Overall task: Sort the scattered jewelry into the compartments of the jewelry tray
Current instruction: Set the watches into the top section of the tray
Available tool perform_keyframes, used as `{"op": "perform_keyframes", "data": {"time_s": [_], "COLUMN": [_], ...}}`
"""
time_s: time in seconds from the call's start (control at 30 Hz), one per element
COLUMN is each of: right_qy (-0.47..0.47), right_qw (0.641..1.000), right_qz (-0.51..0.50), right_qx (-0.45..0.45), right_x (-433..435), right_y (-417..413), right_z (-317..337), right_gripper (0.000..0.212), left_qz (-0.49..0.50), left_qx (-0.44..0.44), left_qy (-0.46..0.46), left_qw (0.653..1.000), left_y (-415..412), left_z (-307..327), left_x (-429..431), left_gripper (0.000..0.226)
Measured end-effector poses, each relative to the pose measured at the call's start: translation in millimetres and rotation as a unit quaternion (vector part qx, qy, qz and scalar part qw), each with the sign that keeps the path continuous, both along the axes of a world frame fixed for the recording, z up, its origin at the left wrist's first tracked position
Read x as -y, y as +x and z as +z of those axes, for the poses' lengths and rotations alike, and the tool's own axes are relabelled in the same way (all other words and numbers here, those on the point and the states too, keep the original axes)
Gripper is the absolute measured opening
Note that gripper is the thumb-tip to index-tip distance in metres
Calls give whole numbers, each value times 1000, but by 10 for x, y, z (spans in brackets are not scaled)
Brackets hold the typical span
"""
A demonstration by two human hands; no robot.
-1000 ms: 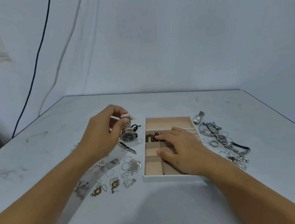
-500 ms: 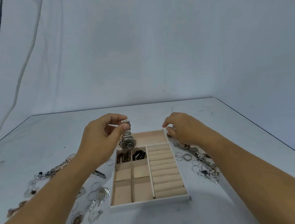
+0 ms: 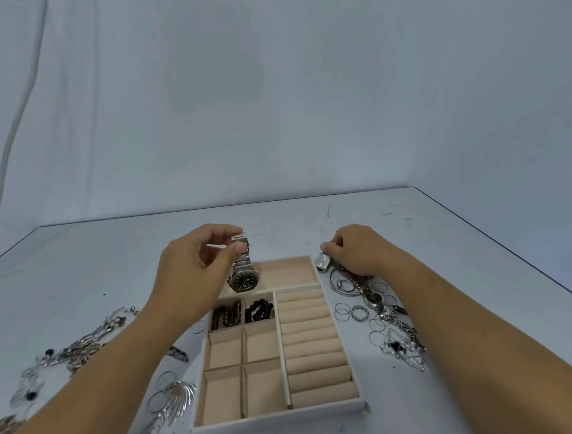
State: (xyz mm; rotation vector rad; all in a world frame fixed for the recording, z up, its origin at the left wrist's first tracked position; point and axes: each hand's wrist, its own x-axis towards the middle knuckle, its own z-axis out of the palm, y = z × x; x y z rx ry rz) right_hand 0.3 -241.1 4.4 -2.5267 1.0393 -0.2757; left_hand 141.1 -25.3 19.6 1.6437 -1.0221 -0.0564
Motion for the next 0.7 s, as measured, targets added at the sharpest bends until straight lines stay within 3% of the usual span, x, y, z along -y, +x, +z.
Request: {"op": "perform_keyframes", "data": {"time_s": [0.17, 0.33, 0.57, 0.7], "right_qy": [6, 16, 83, 114], "right_qw": [988, 950, 919, 918], "right_qz": [3, 41, 101, 116], "right_qx": [152, 309, 372, 361], "right_x": [-61, -240, -595, -712], "right_y": [16, 60, 171, 215], "right_z": [17, 144, 251, 262], "right_gripper": [10, 11, 17, 14], "left_qz": [10, 17, 48, 50], "left_qx": [-9, -13, -23, -52], "left_qy": [-3, -5, -3, -22], "left_qw": [1000, 1000, 999, 997], "left_y": [77, 148, 249, 284], "left_z": [-4, -44, -119, -81], "left_x": [32, 41, 39, 18], "left_gripper": [16, 16, 18, 16]}}
